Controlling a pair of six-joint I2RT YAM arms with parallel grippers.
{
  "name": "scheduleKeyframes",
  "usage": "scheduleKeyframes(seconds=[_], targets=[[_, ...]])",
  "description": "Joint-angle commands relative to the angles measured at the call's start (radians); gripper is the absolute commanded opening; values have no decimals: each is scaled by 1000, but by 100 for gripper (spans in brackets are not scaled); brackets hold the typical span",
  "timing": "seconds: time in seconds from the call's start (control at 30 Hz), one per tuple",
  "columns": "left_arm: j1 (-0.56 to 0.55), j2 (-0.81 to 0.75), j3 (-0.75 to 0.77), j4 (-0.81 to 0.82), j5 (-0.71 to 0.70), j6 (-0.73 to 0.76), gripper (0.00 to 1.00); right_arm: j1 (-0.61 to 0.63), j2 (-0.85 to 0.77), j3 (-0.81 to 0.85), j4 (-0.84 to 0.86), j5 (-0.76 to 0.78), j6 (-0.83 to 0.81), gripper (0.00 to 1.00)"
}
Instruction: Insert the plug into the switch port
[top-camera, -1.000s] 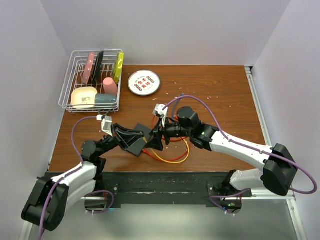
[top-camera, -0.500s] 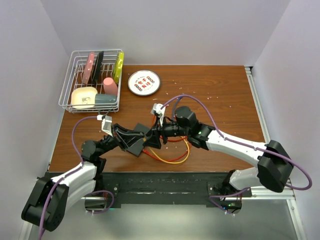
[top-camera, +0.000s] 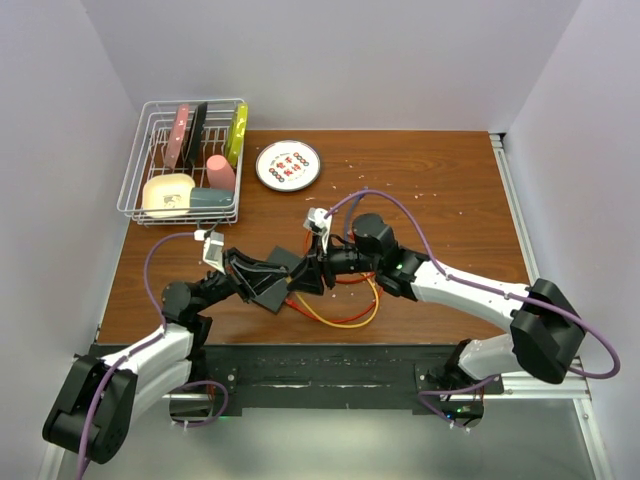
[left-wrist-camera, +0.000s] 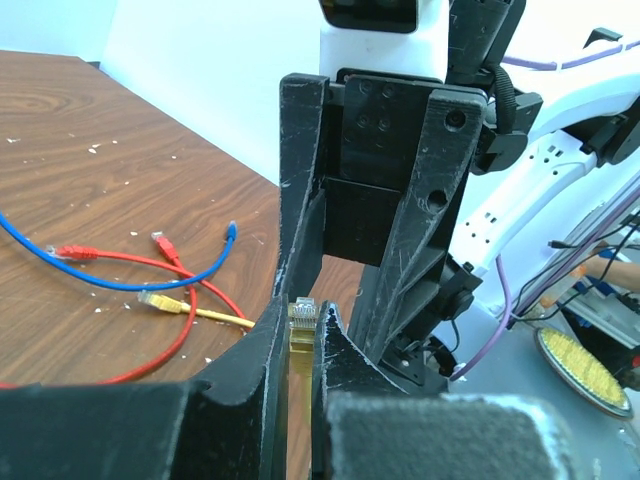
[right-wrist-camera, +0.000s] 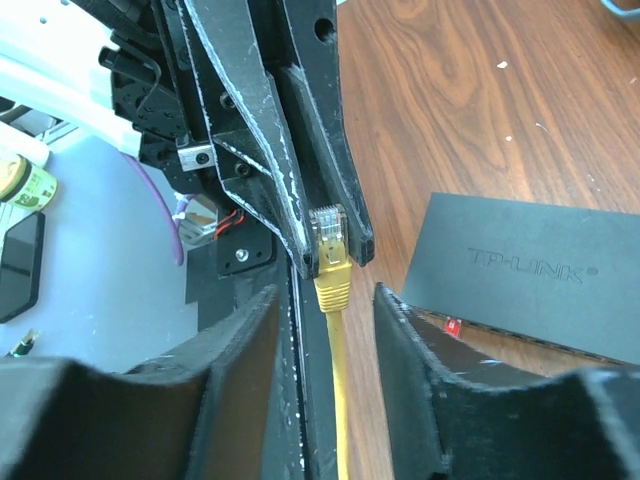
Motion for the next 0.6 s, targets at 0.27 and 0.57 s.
scheduleKeyframes(seconds=[0.27, 0.57], targets=[[0, 5, 13, 171, 22, -36, 0, -15, 2, -7, 114, -71, 38, 39], [0, 1, 12, 188, 10, -51, 0, -17, 24, -8, 121, -90, 43, 35]])
